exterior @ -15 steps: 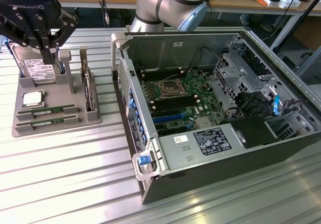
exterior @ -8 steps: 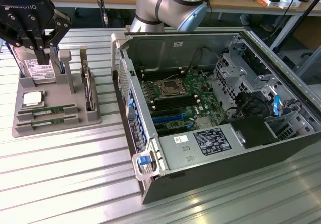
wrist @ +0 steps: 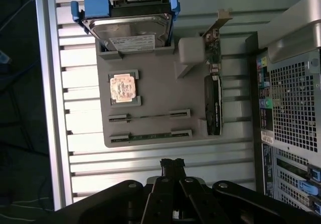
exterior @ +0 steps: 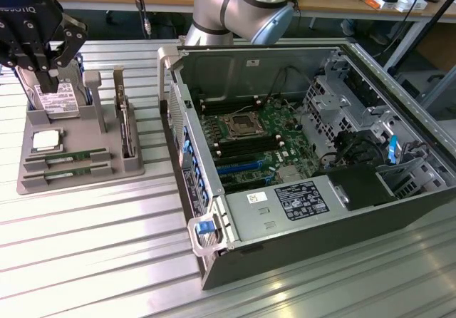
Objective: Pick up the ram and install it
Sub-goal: 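Reach for the ram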
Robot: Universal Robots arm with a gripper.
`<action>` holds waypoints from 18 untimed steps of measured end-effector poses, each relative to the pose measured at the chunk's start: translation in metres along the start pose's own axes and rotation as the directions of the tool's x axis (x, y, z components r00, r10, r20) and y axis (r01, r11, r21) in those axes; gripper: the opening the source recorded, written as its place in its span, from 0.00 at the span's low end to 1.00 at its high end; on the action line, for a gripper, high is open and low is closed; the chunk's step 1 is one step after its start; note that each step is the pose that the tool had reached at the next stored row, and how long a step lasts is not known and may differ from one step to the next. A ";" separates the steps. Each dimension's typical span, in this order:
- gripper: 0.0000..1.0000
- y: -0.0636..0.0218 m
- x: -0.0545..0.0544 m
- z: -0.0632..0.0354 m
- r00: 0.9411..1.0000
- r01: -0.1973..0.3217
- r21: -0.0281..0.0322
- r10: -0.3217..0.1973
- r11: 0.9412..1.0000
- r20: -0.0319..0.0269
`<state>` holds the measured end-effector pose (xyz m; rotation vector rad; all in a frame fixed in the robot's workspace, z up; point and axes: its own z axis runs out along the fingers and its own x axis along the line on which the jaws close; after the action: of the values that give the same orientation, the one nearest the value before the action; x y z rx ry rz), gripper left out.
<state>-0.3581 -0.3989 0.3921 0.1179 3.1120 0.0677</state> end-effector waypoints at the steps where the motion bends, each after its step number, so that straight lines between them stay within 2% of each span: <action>1: 0.10 -0.0002 0.003 -0.0001 1.000 0.000 0.000 0.000 1.000 0.000; 5: 0.10 -0.0009 0.012 -0.0002 1.000 0.000 0.000 0.000 1.000 0.000; 18: 0.10 -0.0021 0.028 -0.0005 1.000 0.000 0.000 0.000 1.000 0.000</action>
<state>-0.3860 -0.3989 0.3917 0.1180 3.1120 0.0676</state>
